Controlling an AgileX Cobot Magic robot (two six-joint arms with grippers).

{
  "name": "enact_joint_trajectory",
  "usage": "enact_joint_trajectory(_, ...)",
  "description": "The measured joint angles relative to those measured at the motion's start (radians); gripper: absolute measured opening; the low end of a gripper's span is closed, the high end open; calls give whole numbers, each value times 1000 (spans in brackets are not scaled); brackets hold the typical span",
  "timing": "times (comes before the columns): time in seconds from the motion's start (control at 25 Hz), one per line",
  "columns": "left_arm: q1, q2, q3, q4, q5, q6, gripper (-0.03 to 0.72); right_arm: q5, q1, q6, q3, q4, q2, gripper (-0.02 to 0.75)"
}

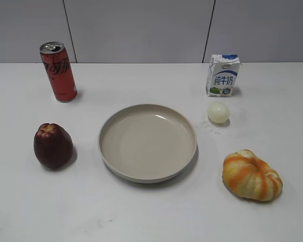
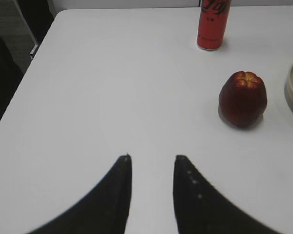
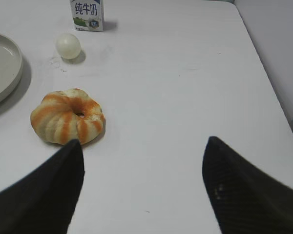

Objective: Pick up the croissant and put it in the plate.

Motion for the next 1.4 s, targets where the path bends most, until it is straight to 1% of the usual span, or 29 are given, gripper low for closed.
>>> enact_joint_trajectory(0.52,0,0,0,0,0,0,233,-1,0,0,0,0,0,571)
enact_joint_trajectory(0.64,0,0,0,0,0,0,233,-1,1,0,-2,3,50,571)
enact_joint_trajectory(0.88,0,0,0,0,0,0,233,-58,1,-1,-37,54,332,571)
enact_joint_trajectory(1.08,0,0,0,0,0,0,233,-124,1,-14,-77,122,600,571)
enact_joint_trajectory(1.24,0,0,0,0,0,0,233,-149,5,-61,-140,165,803,571)
enact_joint_trajectory(1.4,0,0,0,0,0,0,233,-147,14,-103,-223,183,998,571)
